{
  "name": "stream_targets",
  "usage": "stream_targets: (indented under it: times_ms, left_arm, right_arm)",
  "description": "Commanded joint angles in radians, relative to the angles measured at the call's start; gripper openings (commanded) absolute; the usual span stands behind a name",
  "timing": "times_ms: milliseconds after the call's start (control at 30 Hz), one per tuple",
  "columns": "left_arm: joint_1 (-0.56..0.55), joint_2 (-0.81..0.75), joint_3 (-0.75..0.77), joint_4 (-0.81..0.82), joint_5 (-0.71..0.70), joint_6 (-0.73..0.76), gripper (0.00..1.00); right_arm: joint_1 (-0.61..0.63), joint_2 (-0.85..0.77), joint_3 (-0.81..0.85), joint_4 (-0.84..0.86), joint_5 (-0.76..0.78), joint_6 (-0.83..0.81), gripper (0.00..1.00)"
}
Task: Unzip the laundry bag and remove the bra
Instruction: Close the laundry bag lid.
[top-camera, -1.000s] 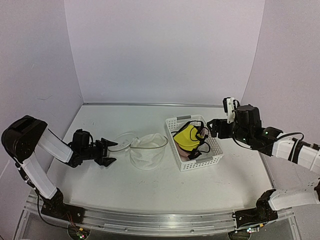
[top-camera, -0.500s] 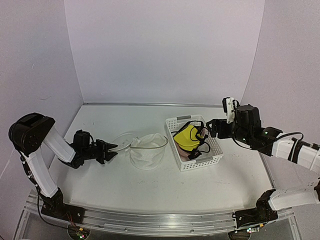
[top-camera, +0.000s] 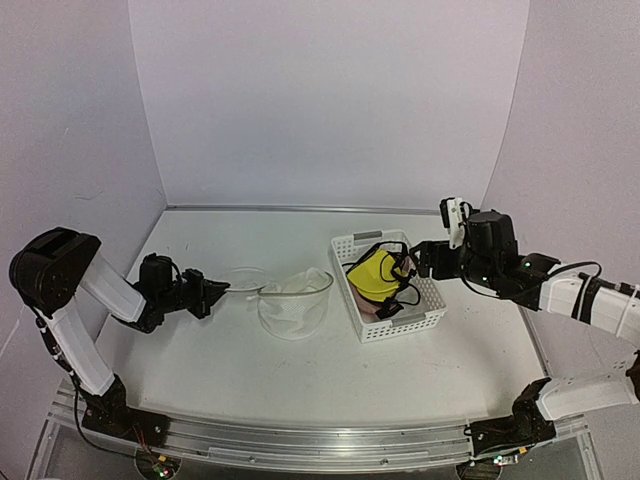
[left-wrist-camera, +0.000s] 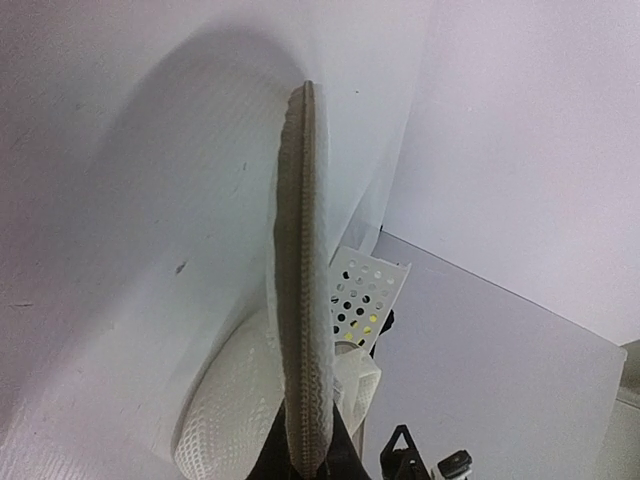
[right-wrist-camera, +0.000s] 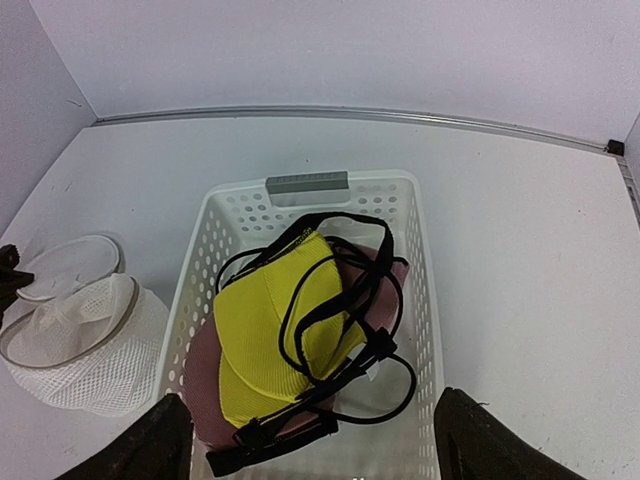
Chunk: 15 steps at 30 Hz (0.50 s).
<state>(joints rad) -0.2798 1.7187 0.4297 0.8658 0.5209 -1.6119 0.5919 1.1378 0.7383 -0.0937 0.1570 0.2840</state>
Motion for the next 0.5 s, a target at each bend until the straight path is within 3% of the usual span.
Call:
stream_targets:
  times_ms: [0, 300, 467]
  left_arm:
    - [0.017, -0.081, 0.026, 0.052, -0.016, 0.056, 0.00]
    - [0.031, -0.202, 0.040, -0.038, -0.023, 0.221, 0.00]
    - [0.031, -0.344, 0.094, -0.277, -0.106, 0.445, 0.00]
  right_arm:
    - [0.000, 0.007, 0.062, 0.037, -0.033, -0.019, 0.84]
    - [0.000, 0.067, 0.083, 0.063, -0.200, -0.073, 0.83]
    - [0.000, 0.084, 0.095, 0.075, -0.247, -0.083, 0.83]
